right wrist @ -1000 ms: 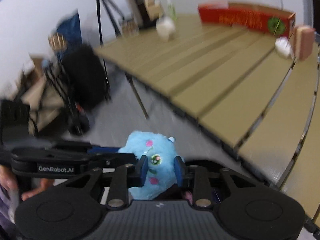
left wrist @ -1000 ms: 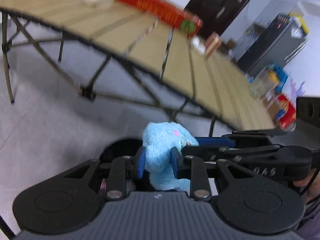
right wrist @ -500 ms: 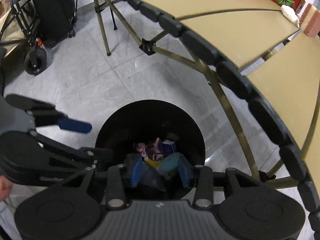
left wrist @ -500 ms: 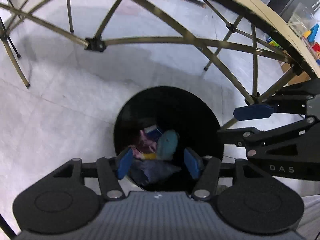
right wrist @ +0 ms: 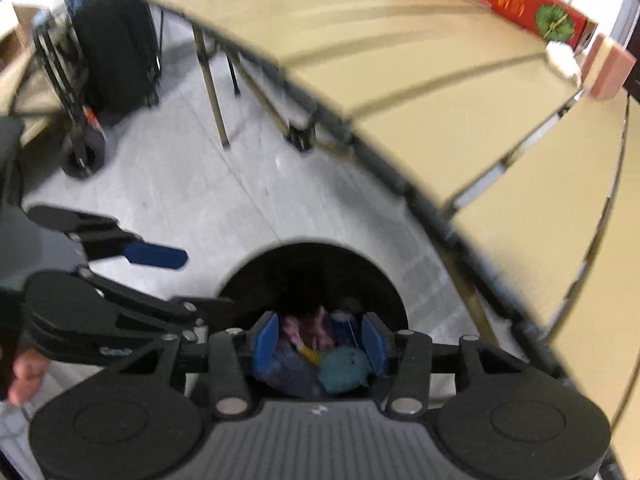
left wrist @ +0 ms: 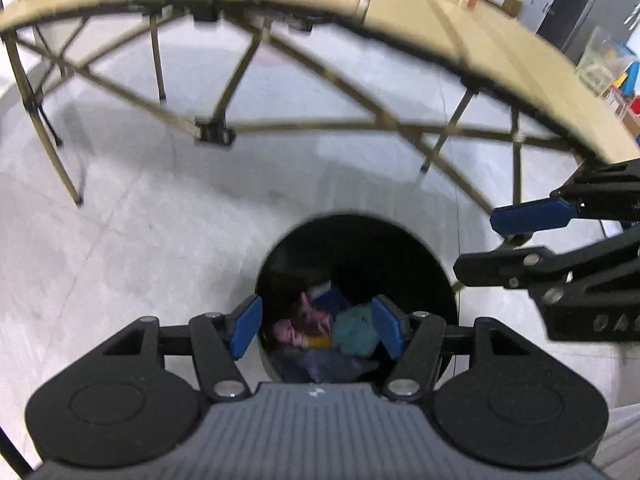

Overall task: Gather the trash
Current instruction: 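Lower the light-blue plush into the black bin and open both tools, then grasp the white foam roll with the left tool while the right tool grasps the white plastic bag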

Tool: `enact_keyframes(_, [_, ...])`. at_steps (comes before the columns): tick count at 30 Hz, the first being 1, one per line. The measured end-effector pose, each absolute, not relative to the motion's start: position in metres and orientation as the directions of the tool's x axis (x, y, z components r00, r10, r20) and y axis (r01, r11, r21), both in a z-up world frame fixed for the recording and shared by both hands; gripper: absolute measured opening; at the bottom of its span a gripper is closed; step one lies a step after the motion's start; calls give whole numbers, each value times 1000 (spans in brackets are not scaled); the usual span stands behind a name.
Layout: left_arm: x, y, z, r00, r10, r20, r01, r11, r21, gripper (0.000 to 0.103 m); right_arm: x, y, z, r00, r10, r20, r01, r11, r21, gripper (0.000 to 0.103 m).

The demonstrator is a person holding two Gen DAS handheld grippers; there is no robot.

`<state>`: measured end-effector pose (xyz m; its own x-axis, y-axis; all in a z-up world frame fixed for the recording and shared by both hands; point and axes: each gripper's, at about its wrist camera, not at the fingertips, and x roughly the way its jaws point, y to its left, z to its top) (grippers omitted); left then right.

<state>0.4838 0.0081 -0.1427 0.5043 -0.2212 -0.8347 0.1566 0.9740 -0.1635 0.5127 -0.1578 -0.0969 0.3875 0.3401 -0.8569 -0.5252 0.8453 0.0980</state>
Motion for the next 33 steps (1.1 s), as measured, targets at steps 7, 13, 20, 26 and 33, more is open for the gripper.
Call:
enact_keyframes(7, [471, 16, -91, 672, -249, -697, 198, 968, -155, 70, 508, -192, -39, 437, 604, -667, -560, 763, 324, 46])
enact_keyframes(13, [479, 27, -30, 845, -209, -492, 173, 978, -118, 78, 524, -239, 0, 701, 561, -441, -432, 825, 363, 58])
enact_keyframes(20, [612, 38, -8, 889, -12, -459, 21, 1000, 14, 85, 619, -252, 10, 824, 288, -487, -237, 957, 165, 58])
enact_keyframes(26, [728, 58, -16, 885, 180, -429, -153, 984, 97, 93, 710, -242, -14, 796, 228, -560, -208, 973, 101, 50])
enact_keyframes(33, [808, 98, -38, 804, 164, -572, -163, 985, 52, 92, 764, -236, -55, 751, 142, -645, -110, 990, 90, 30])
